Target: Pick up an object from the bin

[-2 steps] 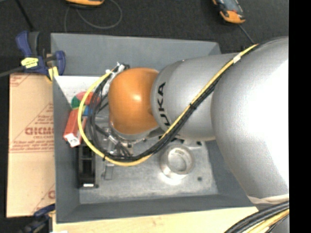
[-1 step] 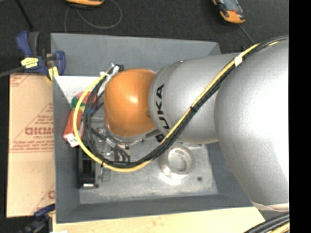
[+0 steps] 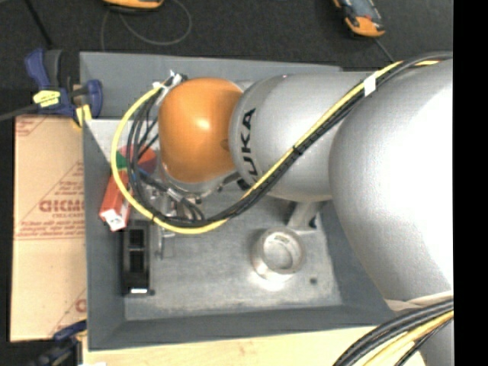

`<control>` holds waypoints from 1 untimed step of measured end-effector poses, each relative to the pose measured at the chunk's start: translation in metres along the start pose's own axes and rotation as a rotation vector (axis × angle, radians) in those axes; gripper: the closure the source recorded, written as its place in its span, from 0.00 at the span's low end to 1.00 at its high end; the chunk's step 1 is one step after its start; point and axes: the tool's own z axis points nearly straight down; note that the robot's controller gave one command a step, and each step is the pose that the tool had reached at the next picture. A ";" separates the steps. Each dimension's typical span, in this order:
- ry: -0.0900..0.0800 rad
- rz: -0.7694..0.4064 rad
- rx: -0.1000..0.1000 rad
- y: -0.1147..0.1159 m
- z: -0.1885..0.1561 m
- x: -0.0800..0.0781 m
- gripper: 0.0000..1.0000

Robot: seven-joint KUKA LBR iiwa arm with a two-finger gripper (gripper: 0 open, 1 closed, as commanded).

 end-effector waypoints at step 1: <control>0.004 0.157 0.000 -0.054 -0.037 -0.004 0.00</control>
Offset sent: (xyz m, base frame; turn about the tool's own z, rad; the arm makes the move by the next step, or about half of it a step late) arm 0.0072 -0.0336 -0.0215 -0.1424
